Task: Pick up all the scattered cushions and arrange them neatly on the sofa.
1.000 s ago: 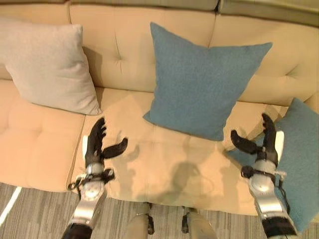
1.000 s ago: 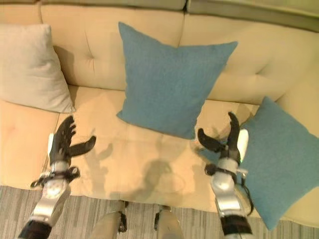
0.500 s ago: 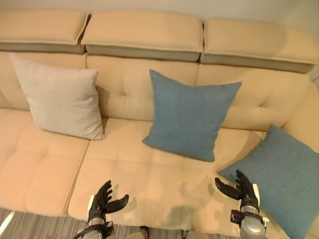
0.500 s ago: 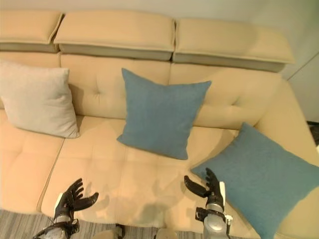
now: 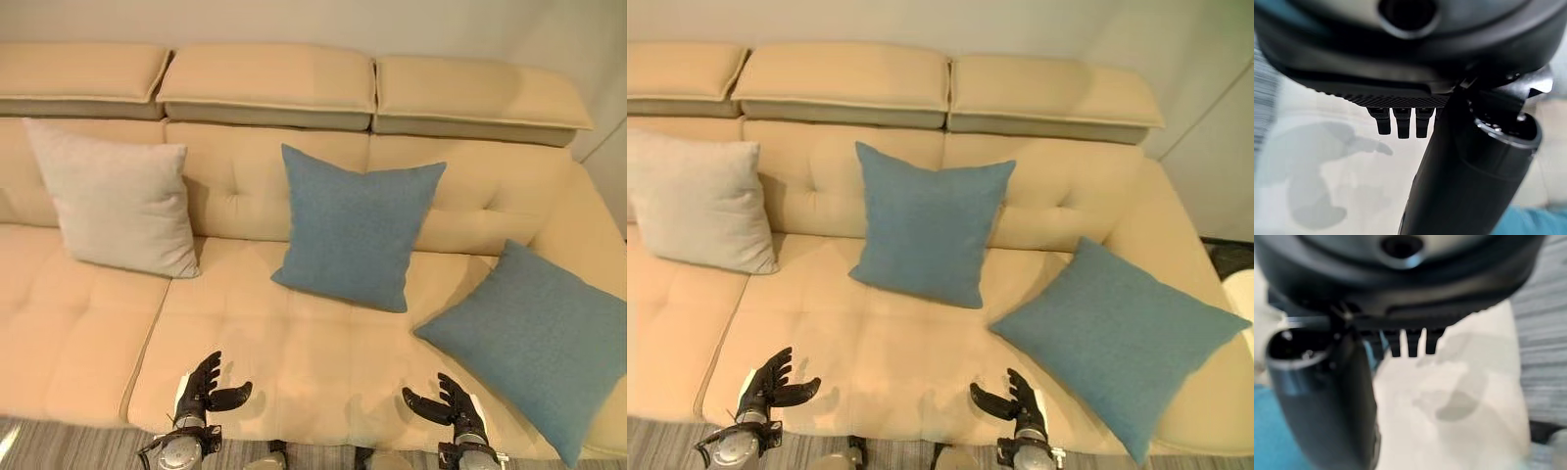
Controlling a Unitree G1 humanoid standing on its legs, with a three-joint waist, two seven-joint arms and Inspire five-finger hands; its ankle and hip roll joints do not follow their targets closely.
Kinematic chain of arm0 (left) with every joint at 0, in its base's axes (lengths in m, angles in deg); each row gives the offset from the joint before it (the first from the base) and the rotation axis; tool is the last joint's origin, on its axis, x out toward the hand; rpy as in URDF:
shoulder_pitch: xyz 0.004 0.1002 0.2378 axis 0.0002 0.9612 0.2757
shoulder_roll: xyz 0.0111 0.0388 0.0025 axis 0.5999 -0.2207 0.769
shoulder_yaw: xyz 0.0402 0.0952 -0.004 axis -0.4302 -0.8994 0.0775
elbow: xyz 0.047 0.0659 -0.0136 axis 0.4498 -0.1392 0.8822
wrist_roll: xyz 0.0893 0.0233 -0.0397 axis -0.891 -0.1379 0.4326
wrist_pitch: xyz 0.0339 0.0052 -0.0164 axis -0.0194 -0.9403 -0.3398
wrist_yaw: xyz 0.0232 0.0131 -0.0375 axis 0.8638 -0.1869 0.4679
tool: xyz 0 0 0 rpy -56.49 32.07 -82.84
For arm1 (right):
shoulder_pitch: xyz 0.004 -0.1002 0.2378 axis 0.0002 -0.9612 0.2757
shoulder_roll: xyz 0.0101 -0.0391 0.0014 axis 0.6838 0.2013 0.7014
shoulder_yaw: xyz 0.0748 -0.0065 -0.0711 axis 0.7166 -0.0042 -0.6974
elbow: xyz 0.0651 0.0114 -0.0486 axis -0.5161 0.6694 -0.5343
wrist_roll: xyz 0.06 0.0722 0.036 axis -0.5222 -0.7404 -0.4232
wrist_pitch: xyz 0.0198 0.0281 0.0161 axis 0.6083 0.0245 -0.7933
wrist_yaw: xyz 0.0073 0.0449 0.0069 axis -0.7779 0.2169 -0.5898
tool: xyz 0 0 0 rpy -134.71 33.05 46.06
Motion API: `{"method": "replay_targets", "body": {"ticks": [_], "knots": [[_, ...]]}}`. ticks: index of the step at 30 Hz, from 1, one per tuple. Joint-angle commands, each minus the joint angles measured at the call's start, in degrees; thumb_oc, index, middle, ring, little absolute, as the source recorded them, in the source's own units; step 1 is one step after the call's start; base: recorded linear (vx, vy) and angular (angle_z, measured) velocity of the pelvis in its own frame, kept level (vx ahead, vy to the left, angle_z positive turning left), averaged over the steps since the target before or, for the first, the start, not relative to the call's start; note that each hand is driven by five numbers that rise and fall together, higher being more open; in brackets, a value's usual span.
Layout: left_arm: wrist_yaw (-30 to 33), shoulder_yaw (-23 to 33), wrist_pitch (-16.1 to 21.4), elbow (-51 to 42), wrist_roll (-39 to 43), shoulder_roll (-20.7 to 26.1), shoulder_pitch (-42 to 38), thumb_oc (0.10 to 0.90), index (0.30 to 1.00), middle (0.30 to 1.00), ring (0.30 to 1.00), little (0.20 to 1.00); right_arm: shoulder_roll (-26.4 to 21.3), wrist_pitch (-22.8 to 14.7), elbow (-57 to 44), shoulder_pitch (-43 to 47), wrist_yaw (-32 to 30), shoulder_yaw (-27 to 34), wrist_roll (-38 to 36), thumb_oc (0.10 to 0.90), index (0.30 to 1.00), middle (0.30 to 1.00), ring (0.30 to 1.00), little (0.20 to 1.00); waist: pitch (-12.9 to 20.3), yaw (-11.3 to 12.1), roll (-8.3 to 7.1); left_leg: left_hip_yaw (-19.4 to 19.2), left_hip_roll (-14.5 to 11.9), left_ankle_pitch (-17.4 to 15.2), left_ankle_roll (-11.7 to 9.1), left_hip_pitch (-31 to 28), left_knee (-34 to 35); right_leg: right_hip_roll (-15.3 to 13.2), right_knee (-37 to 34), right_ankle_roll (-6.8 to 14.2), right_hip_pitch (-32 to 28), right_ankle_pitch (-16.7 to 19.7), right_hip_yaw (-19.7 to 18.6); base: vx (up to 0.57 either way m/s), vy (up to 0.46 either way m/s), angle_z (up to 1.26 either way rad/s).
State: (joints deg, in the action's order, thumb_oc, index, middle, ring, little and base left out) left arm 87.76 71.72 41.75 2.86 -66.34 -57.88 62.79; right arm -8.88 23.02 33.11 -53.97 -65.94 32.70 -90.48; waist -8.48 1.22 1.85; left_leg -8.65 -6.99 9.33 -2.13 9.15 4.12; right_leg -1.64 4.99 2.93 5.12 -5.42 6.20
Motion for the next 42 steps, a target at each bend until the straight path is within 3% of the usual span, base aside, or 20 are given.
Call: {"method": "replay_targets", "body": {"ticks": [1, 3, 5, 6, 9, 11, 14, 19, 20, 22, 24, 26, 27, 28, 30, 33, 37, 38, 42], "knots": [[1.27, -0.51, 3.33, -3.44, 1.24, 1.13, -1.96, 0.8, 0.9, 0.9, 0.9, 0.9, -2.03, -4.06, -6.7, 1.82, -2.11, 1.21, -0.47, 0.8, 0.9, 0.9, 0.9, 0.9, 1.08, 0.02, -3.64, 1.4, 2.46, -2.22, -2.14, 5.71, -1.06, -0.03, -1.5, 1.82, -2.71, -1.47, -0.64, -0.25, -0.174, 0.2], [1.39, -0.88, 3.33, -3.69, 1.32, 0.91, -2.13, 0.8, 0.9, 0.9, 0.9, 0.9, -2.52, -4.1, -7.12, 2.09, -2.51, 1.04, -0.15, 0.8, 0.9, 0.9, 0.9, 0.9, 0.5, -0.02, -3.6, 1.74, 2.35, -2.38, -2.49, 6.83, -2.25, 0.09, -1.99, 1.62, -2.76, -0.99, 0.23, -0.22, -0.115, 0.61], [1.07, -1.51, 3.31, -3.76, 1.11, 0.47, -2.51, 0.8, 0.9, 0.9, 0.9, 0.9, -3.22, -4.05, -7.85, 2.62, -2.93, 0.66, 0.4, 0.8, 0.9, 0.9, 0.9, 0.9, -0.59, -0.31, -4.24, 4.31, 3.79, -5.6, -1.86, 6.48, -7.41, -0.63, -2.24, 1.4, -2.0, 0.84, 1.43, -0.33, -0.109, 0.41], [0.37, -2.02, 3.08, -3.5, 0.87, 0.06, -2.3, 0.8, 0.9, 0.9, 0.9, 0.9, -3.63, -4.18, -7.7, 2.43, -2.65, 0.5, 0.94, 0.8, 0.9, 0.9, 0.9, 0.9, -0.32, -1.0, -5.43, 6.22, 6.27, -10.43, -1.14, 5.74, -13.31, -2.0, -3.13, 1.5, -1.45, 2.63, 1.51, -0.25, -0.046, 0.04], [-0.12, -2.4, 2.98, -2.73, 1.81, -0.63, -2.41, 0.8, 0.9, 0.9, 0.9, 0.9, -3.81, -4.18, -6.59, 2.79, -2.26, 0.09, 1.05, 0.8, 0.9, 0.9, 0.9, 0.9, 0.02, -1.42, -6.17, 10.07, 10.17, -16.79, -0.49, 3.13, -18.9, -2.58, -3.77, 1.53, -0.27, 4.34, 0.03, -0.16, 0.018, -0.09], [-0.49, -2.93, 2.95, -2.59, 1.98, -1.0, -2.34, 0.8, 0.9, 0.9, 0.9, 0.9, -3.48, -4.03, -6.47, 2.7, -2.06, 0.12, 0.93, 0.8, 0.9, 0.9, 0.9, 0.9, 0.81, -2.1, -6.03, 12.47, 11.5, -18.12, -0.15, 0.75, -17.51, -2.14, -4.68, 1.89, 0.45, 5.19, -0.93, -0.08, 0.066, -0.13], [-0.81, -4.21, 2.63, -2.58, 0.83, -1.0, -2.56, 0.8, 0.9, 0.9, 0.9, 0.9, -3.08, -4.08, -5.38, 2.29, -2.18, 0.4, 1.03, 0.8, 0.9, 0.9, 0.9, 0.9, 1.64, -2.95, -5.38, 12.73, 11.37, -17.82, 0.52, -2.26, -12.54, -1.59, -5.22, 2.42, 0.87, 6.25, -1.34, -0.02, 0.094, -0.36], [-0.73, -5.04, 2.85, -2.84, 0.64, 0.01, -4.7, 0.8, 0.9, 0.9, 0.9, 0.9, -2.16, -3.37, -3.24, 3.71, -2.38, -1.05, 1.43, 0.8, 0.9, 0.9, 0.9, 0.9, 1.15, -3.38, -5.82, 12.05, 11.76, -16.12, 1.73, -2.16, -8.12, -1.64, -4.6, 4.61, 5.33, 8.77, -2.54, -0.16, 0.136, -0.48], [-0.11, -4.67, 3.09, -2.99, 1.07, 0.68, -5.06, 0.8, 0.9, 0.9, 0.9, 0.9, -1.75, -3.05, -3.01, 5.04, -2.28, -2.21, 2.1, 0.8, 0.9, 0.9, 0.9, 0.9, 0.0, -2.76, -6.05, 10.37, 10.88, -15.45, 1.78, -1.9, -7.74, -2.34, -0.66, 5.6, 8.38, 9.59, -0.65, -0.23, 0.084, -0.87], [-0.19, -4.06, 3.12, -3.52, 0.88, 1.15, -4.98, 0.8, 0.9, 0.9, 0.9, 0.9, -2.09, -3.06, -3.44, 6.08, -2.45, -3.17, 3.52, 0.8, 0.9, 0.9, 0.9, 0.9, -0.57, -0.38, -5.34, 7.13, 8.82, -15.28, 1.86, -1.93, -7.26, -6.38, 1.6, 5.49, 8.03, 7.71, 8.93, -0.2, 0.053, -0.68], [-0.41, -4.2, 2.95, -3.26, 0.4, 1.37, -5.06, 0.8, 0.9, 0.9, 0.9, 0.9, -2.05, -2.8, -3.9, 6.12, -2.06, -3.7, 4.81, 0.8, 0.9, 0.9, 0.9, 0.9, -0.55, -0.4, -4.94, 6.11, 7.81, -14.3, 2.07, -2.39, -6.3, -7.5, 4.51, 4.74, 7.79, 6.11, 10.3, -0.11, 0.004, -1.98], [-0.36, -4.27, 2.98, -3.14, 0.31, 1.44, -5.09, 0.8, 0.9, 0.9, 0.9, 0.9, -2.05, -2.67, -4.11, 5.73, -2.13, -3.44, 5.07, 0.8, 0.9, 0.9, 0.9, 0.9, -0.18, -0.77, -5.02, 6.0, 7.96, -13.64, 2.29, -2.4, -5.84, -7.1, 4.86, 4.74, 7.34, 5.87, 8.27, -0.1, -0.036, -0.59], [-0.36, -4.36, 2.95, -2.69, 0.03, 1.34, -5.21, 0.8, 0.9, 0.9, 0.9, 0.9, -2.2, -2.62, -4.46, 5.12, -2.26, -3.05, 5.49, 0.8, 0.9, 0.9, 0.9, 0.9, 0.46, -0.91, -4.81, 5.01, 7.69, -13.21, 2.47, -2.55, -4.6, -6.88, 5.29, 5.14, 5.85, 4.98, 5.15, -0.09, -0.056, 0.16], [-0.35, -4.36, 2.95, -2.69, 0.03, 1.35, -5.23, 0.8, 0.9, 0.9, 0.9, 0.9, -2.2, -2.61, -4.47, 5.13, -2.26, -3.04, 5.49, 0.8, 0.9, 0.9, 0.9, 0.9, 0.58, -0.9, -4.83, 4.99, 7.7, -13.09, 2.48, -2.37, -4.58, -6.88, 5.17, 5.13, 6.0, 5.13, 5.14, -0.19, -0.146, 0.0], [-0.59, -4.16, 2.68, -3.01, 0.59, 1.34, -5.34, 0.8, 0.9, 0.9, 0.9, 0.9, -2.03, -2.55, -5.04, 4.93, -2.24, -2.96, 5.77, 0.8, 0.9, 0.9, 0.9, 0.9, 1.69, 0.05, -4.16, 2.56, 6.06, -12.85, 2.25, -1.06, -5.2, -9.61, 5.18, 5.2, 3.05, 4.4, 7.95, -0.15, -0.163, -0.45], [-0.7, -3.86, 2.49, -3.28, 0.91, 1.06, -4.7, 0.8, 0.9, 0.9, 0.9, 0.9, -2.21, -1.98, -5.64, 4.65, -1.91, -3.64, 6.97, 0.8, 0.9, 0.9, 0.9, 0.9, 2.62, 1.14, -4.65, -0.07, 5.26, -12.44, 1.56, -1.11, -4.84, -10.23, 1.37, 6.05, 0.06, 4.87, 10.24, -0.05, -0.155, -0.51], [-0.39, -3.66, 2.48, -2.98, 1.35, 0.46, -4.41, 0.8, 0.9, 0.9, 0.9, 0.9, -2.79, -1.93, -6.85, 4.34, -1.64, -4.51, 7.63, 0.8, 0.9, 0.9, 0.9, 0.9, 2.62, 0.84, -4.89, -0.79, 3.51, -10.93, 0.25, -0.99, -4.75, -8.29, -1.46, 5.71, -0.03, 4.24, 8.34, -0.04, -0.244, -0.59], [-0.33, -4.05, 2.53, -2.98, 1.99, 0.1, -4.92, 0.8, 0.9, 0.9, 0.9, 0.9, -3.44, -1.93, -7.86, 3.93, -1.62, -4.31, 7.38, 0.8, 0.9, 0.9, 0.9, 0.9, 2.15, 0.2, -4.59, -0.32, 2.21, -10.49, -0.72, -0.49, -5.46, -6.84, -1.93, 4.84, 0.48, 3.71, 7.1, -0.06, -0.242, -0.37], [-0.54, -4.83, 2.33, -2.87, 2.19, -0.36, -5.69, 0.8, 0.9, 0.9, 0.9, 0.9, -4.11, -2.2, -7.93, 3.27, -1.84, -3.73, 7.17, 0.8, 0.9, 0.9, 0.9, 0.9, 1.16, -0.54, -4.35, 0.59, 1.12, -10.98, -1.35, 0.94, -9.27, -5.72, -2.88, 3.82, -0.24, 3.29, 7.28, -0.06, -0.172, -0.1]]}}
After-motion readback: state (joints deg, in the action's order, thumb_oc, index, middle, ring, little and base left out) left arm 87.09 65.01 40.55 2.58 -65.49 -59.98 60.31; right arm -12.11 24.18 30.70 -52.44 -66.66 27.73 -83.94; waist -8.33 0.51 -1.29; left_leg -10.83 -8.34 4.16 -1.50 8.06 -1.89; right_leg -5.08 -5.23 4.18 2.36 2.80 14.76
